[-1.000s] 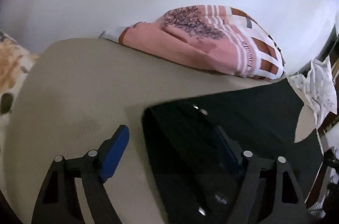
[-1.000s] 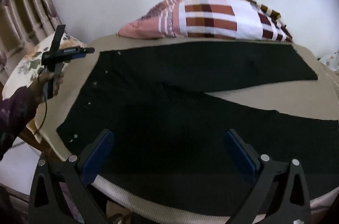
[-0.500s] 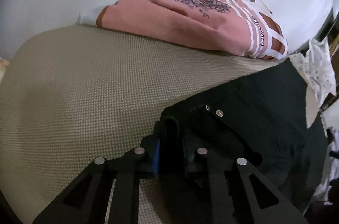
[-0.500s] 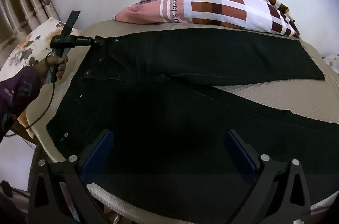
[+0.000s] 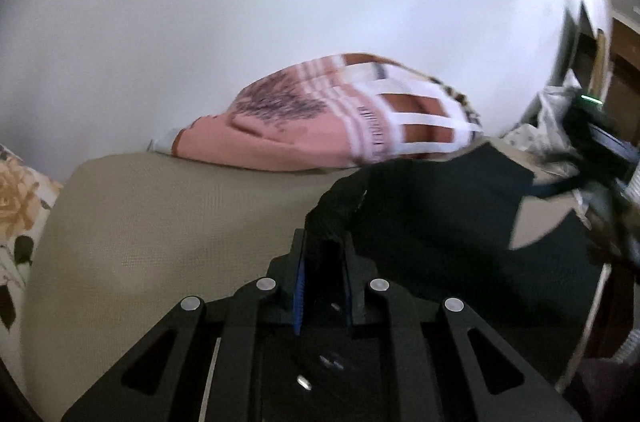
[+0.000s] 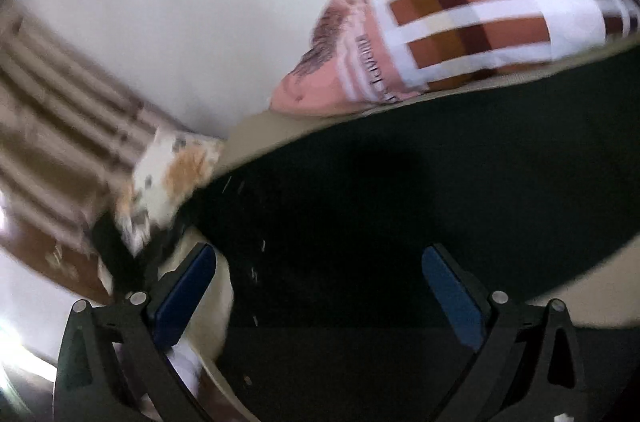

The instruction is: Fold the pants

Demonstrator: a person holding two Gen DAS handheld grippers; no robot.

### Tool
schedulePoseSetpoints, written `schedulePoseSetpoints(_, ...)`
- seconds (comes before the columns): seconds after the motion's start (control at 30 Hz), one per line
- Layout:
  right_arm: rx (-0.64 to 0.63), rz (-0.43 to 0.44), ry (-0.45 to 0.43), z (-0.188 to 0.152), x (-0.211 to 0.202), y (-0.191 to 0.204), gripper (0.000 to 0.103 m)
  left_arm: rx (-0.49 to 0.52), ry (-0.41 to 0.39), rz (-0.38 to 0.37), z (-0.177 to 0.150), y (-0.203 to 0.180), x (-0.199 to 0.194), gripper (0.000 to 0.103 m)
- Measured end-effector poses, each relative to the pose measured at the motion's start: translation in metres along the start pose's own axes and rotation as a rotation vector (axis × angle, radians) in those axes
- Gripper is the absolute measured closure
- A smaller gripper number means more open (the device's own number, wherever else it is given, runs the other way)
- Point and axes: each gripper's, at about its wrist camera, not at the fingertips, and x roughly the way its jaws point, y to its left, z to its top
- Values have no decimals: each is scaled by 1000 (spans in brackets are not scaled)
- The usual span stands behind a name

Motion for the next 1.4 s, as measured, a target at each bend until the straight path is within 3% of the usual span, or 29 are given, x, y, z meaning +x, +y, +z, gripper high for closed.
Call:
schedulePoseSetpoints(0.17,216,100,32,46,36,-51,6,-38,-17,-18,-34,-30,-36,89)
schedulePoseSetpoints(0.27,324,94,22,60,50,-79,9,-76,-1,-29,-43,-39,-42,89)
schedulePoseSetpoints(0.33,382,67,21,64,58,-96,25,-88,15,-32,-50,-45,-41,89)
schedulePoseSetpoints(0.37,386,53,19,66,61,-101,49,-91,20,-34,-54,-47,-41,89)
schedulePoseSetpoints(0.4,380,27,26,69,63,-105,82,-94,22,-37,-59,-49,-41,89)
schedulePoseSetpoints(0.43,380,-21,23,70,64,-109,93,-97,24,-41,-65,-49,-42,88)
schedulePoseSetpoints(0.5,399,-17,-3,63,60,-112,95,-116,44,-38,-70,-48,-40,89)
schedulePoseSetpoints(0.6,290,-79,-59,41,35,-88,95,-146,41,-42,-76,-41,-51,88)
schedulePoseSetpoints(0.73,205,-101,-96,-18,-8,-58,95,-178,75,-39,-92,-37,-67,88)
schedulePoseSetpoints(0.93,240,-96,-56,-114,-51,-56,96,-177,135,-24,-126,-46,-84,87)
schedulePoseSetpoints(1.13,299,-90,10,-185,-57,-66,96,-178,220,2,-162,-57,-91,87)
schedulePoseSetpoints(1.23,343,-83,49,-206,-50,-80,96,-166,257,18,-178,-62,-89,87)
schedulePoseSetpoints(1.4,361,-69,56,-216,-46,-84,97,-167,242,41,-183,-68,-96,86)
